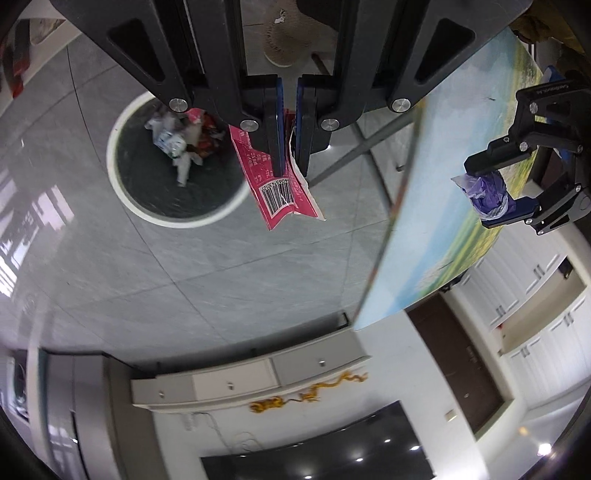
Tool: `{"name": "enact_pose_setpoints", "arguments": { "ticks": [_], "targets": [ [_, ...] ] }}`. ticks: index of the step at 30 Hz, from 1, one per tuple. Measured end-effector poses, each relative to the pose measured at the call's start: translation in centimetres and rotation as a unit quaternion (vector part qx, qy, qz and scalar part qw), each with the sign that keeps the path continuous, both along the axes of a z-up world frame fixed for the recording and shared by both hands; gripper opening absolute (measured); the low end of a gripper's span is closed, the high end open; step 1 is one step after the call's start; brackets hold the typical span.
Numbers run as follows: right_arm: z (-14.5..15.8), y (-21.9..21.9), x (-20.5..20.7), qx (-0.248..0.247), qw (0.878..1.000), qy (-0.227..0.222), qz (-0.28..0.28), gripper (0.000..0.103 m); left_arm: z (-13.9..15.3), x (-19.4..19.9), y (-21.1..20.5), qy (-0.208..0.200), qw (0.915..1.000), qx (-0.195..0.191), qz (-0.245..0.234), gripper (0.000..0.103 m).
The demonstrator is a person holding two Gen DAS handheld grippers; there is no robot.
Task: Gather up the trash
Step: 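Carry the purple bag and red box over the white bin, then hold the purple bag and red box above the white bin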
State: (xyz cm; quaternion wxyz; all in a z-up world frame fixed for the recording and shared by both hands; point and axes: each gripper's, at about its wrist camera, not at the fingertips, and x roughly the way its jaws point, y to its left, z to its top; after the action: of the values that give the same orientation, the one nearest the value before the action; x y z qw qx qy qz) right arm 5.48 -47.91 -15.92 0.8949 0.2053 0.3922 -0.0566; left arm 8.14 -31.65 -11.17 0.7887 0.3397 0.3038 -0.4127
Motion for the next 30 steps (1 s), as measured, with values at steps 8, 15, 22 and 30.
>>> {"name": "enact_pose_setpoints", "arguments": {
  "ticks": [8, 15, 22, 30],
  "targets": [
    [-2.0, -3.3, -0.7, 0.017, 0.999, 0.011, -0.031, 0.005, -1.4, -0.6, -3.2, 0.009, 0.9996, 0.014, -0.024, 0.051],
    [-3.5, -4.9, -1.0, 0.033, 0.998, 0.018, -0.05, 0.005, -2.5, -0.9, -5.2, 0.018, 0.9987, 0.027, -0.038, 0.051],
    [-4.6, -6.0, -0.8, 0.046, 0.997, 0.024, -0.059, 0.005, -3.3, -0.9, -6.8, 0.025, 0.9979, 0.038, -0.046, 0.051],
    [-5.7, -7.1, -0.8, 0.055, 0.996, 0.028, -0.068, 0.006, -4.1, -0.9, -8.4, 0.031, 0.9969, 0.047, -0.054, 0.051]
  ]
}}
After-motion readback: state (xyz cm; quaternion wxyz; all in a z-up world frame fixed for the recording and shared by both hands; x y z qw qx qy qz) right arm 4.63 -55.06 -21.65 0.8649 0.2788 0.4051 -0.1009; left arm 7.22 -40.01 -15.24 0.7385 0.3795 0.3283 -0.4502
